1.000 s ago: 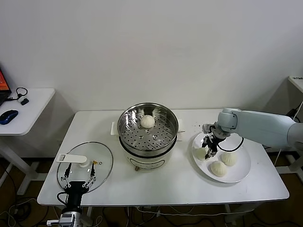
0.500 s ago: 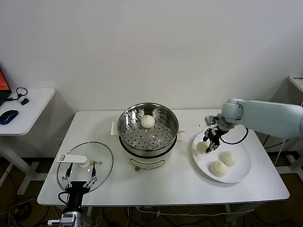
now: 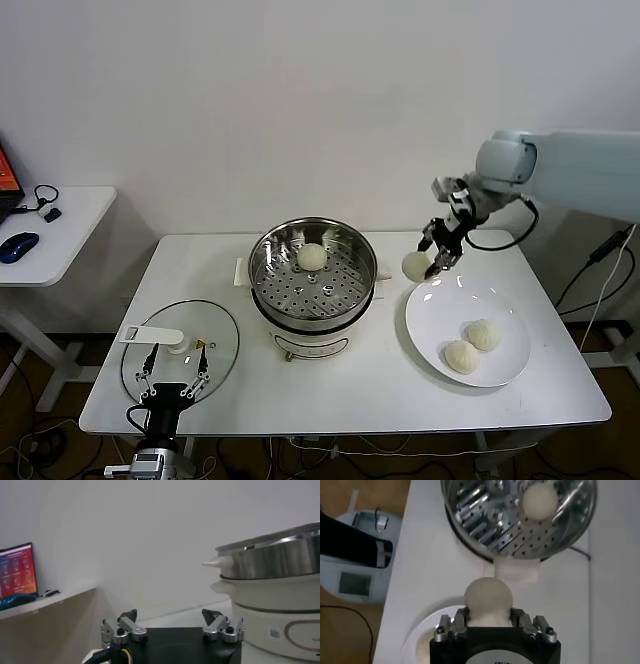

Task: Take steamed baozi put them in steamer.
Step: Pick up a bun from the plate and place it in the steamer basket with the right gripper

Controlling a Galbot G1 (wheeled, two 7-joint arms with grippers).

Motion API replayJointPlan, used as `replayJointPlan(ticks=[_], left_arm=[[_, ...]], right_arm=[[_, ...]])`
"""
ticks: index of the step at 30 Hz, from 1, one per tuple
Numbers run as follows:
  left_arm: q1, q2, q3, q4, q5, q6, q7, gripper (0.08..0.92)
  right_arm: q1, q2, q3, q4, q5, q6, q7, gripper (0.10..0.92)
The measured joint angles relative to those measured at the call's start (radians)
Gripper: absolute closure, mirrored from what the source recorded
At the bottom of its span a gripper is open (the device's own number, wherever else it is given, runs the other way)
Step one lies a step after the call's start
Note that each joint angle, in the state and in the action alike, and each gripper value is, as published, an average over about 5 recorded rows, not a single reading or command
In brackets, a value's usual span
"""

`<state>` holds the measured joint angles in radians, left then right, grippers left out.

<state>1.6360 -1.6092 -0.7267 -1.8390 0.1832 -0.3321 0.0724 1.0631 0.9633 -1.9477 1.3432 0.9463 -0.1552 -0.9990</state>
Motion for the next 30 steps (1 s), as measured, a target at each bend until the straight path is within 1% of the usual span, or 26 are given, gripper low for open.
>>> replayJointPlan(ticks=[6,12,21,30], left_arm=[[0.0,0.0,0.001,-0.006,0.008,0.0,0.004,0.177],[-0.001,0.0,-0.001,-0.011,0.009,0.001,0.007,0.177],[-0.001,0.0,-0.012,-0.022,0.005,0.002,0.009,0.177],[-0.005,0.0,-0.014,-0.018,0.004,0.002,0.009,0.177]], right_arm=[[0.035,0.096,0.017,-0.011,0.067,-0.018,-0.008,0.452],[0.013,0.222,0.054,-0.07,0.107,-0.036,-0.015,0.446],[-0.075,0.397,0.095,-0.201,0.12,-0.053,-0.02,0.439],[-0.173,0.511,0.127,-0.292,0.119,-0.067,-0.004,0.428]])
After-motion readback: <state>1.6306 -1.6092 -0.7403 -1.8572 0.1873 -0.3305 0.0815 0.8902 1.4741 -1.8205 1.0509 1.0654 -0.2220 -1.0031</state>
